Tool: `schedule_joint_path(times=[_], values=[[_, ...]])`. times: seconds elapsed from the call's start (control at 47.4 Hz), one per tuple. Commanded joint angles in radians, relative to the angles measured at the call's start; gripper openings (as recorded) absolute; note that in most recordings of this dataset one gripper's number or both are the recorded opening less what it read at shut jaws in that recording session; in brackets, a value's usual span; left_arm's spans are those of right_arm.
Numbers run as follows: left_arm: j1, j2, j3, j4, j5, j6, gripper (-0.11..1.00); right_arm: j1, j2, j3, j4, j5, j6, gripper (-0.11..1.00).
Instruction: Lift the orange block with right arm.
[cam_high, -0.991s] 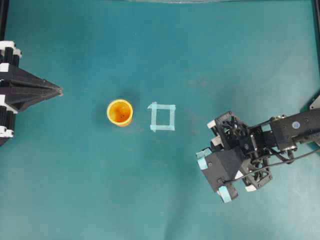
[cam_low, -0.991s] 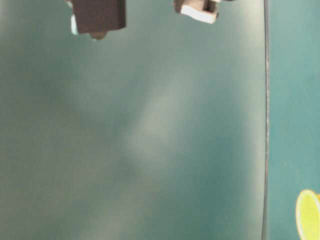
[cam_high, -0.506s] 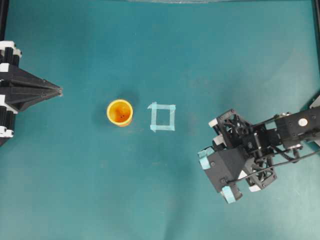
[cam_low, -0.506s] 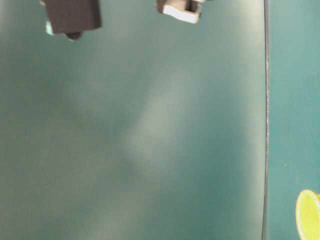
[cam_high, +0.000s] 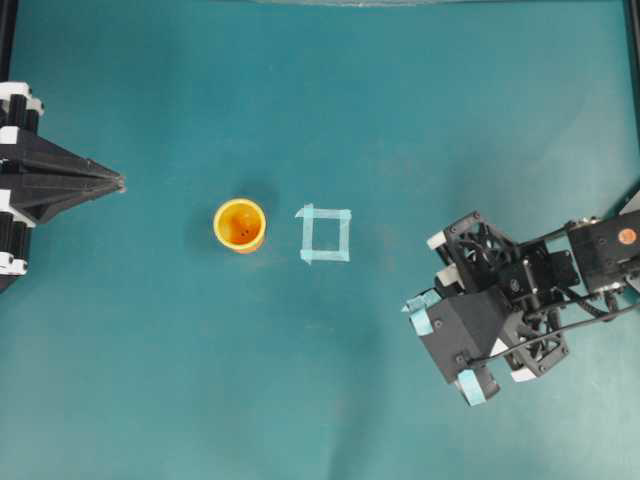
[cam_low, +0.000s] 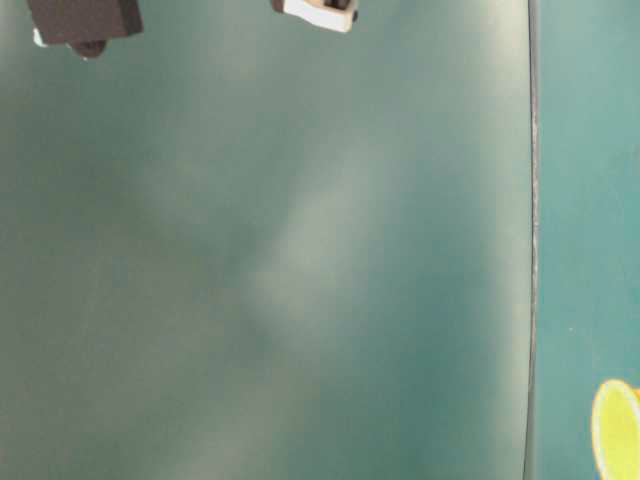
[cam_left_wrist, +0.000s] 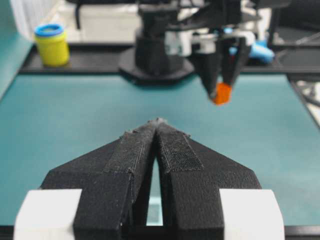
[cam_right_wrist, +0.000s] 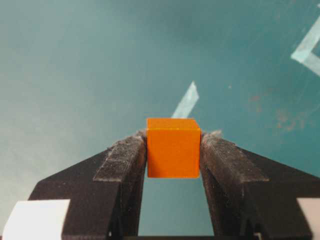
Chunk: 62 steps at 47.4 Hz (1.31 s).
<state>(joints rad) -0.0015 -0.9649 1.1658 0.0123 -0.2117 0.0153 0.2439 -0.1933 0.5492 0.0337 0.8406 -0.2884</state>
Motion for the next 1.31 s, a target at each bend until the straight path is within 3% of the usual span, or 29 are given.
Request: schedule_joint_path(times=[0.0,1.286], values=[[0.0,0.009,-0.029,0.002,-0.005,0.002,0.02,-0.002,-0.026,-0.032,-0.002,0.008,0.002,0.41],[0.0,0.009,-0.029,0.003,-0.005,0.002,0.02,-0.003,-0.04,-0.106,-0.002,0.087,0.002,0.41]])
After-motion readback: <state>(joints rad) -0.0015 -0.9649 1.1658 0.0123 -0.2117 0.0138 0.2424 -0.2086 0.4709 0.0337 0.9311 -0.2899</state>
